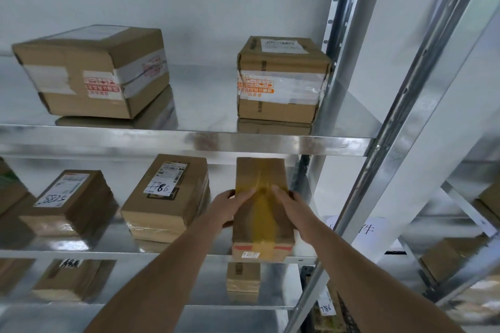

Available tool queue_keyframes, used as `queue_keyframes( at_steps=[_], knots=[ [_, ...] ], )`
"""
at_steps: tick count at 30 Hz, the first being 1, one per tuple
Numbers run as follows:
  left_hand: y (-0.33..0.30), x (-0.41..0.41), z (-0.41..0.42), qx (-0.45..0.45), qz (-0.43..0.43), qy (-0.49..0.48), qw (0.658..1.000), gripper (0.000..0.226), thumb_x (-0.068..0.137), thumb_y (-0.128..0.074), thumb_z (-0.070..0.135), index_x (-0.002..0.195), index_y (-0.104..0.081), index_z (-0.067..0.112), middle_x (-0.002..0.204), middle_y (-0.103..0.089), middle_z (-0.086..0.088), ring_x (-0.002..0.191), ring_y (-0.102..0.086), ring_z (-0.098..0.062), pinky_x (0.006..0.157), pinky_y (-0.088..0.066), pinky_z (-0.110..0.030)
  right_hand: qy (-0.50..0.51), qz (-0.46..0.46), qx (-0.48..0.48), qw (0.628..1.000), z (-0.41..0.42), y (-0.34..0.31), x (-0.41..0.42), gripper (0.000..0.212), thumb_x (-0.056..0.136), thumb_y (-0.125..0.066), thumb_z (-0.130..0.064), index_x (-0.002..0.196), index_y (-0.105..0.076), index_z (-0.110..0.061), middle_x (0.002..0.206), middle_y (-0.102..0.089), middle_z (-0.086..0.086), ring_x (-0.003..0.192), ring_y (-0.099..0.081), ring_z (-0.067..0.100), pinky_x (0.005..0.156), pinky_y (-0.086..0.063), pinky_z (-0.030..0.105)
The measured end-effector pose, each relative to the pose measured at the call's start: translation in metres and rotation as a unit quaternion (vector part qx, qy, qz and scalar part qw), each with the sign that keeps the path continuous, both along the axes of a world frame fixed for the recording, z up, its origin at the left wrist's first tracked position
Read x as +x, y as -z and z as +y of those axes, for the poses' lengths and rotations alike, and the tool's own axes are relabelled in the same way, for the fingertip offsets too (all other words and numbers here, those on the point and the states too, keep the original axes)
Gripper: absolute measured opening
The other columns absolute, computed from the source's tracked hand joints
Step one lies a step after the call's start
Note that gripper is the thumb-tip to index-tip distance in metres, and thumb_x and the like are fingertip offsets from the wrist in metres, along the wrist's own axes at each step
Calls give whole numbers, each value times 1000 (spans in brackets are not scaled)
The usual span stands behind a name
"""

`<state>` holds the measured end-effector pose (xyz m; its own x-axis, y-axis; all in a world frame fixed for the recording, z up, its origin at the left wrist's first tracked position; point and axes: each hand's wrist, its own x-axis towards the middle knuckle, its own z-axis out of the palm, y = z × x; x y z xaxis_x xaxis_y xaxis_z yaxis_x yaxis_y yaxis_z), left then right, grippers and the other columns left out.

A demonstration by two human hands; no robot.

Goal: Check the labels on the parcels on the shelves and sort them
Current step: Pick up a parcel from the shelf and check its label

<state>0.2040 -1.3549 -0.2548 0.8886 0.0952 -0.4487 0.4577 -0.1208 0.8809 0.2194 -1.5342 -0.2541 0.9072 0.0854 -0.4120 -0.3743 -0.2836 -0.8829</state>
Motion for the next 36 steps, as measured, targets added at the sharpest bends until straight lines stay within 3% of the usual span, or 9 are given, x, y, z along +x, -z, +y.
queue_keyframes(
  at_steps=[2,3,7,11,14,18,20,28,36],
  knots=[
    [-9,3,7,-16,-7,-32,999,90,67,-62,89,127,-61,22,123,-69,-4,114,-64,-27,105,-50,-51,21,-17,11,1000,-2,-3,6,104,57,-42,-104,134,-43,-35,135,-58,-3,123,-58,28,109,-47,52],
    [-13,3,10,-45,-8,-56,997,92,66,-59,92,123,-63,20,119,-71,-6,113,-65,-27,104,-50,-52,31,-21,31,999,-2,-7,7,100,58,-38,-104,130,-46,-35,133,-60,-2,122,-59,27,108,-47,52],
    [-21,7,21,-167,-27,-113,979,77,87,-50,78,105,-67,5,102,-74,-9,108,-66,-29,105,-48,-52,74,-16,131,988,-7,-20,12,70,89,-35,-81,122,-61,-25,116,-70,4,108,-67,27,105,-51,51],
    [-20,5,22,-151,-11,-95,984,90,70,-59,87,115,-64,10,108,-72,-12,104,-68,-32,95,-54,-54,36,5,115,993,-12,-18,9,86,76,-39,-88,121,-63,-19,96,-70,2,89,-67,24,103,-52,52],
    [-7,3,24,-120,23,-57,991,114,41,-78,87,129,-59,17,121,-68,-15,104,-68,-32,79,-60,-47,9,33,75,997,-15,-14,1,70,83,-49,-80,129,-53,-27,114,-70,3,105,-68,26,100,-54,51],
    [-9,4,22,-90,33,-19,995,76,75,-70,74,124,-62,17,107,-72,-10,92,-69,-27,80,-60,-46,-9,44,36,998,-14,-16,4,67,85,-51,-77,132,-47,-29,120,-66,1,109,-65,27,103,-52,52],
    [-10,4,21,-70,57,15,996,69,80,-68,72,121,-66,16,108,-74,-10,97,-70,-31,85,-59,-49,-31,58,4,998,-13,-19,5,64,86,-54,-76,128,-49,-27,119,-66,2,110,-65,29,101,-53,52],
    [-11,4,21,-67,89,41,993,71,70,-80,68,120,-66,19,117,-73,-9,109,-67,-36,98,-53,-60,-73,110,2,991,-17,-25,13,63,81,-71,-68,122,-57,-22,121,-68,8,111,-66,33,97,-54,57],
    [-11,11,24,-68,99,58,991,79,59,-90,63,120,-66,18,119,-72,-12,113,-65,-39,97,-52,-64,-98,114,4,989,-17,-27,20,66,75,-79,-62,122,-62,-19,116,-73,9,107,-69,34,94,-54,63]
  ],
)
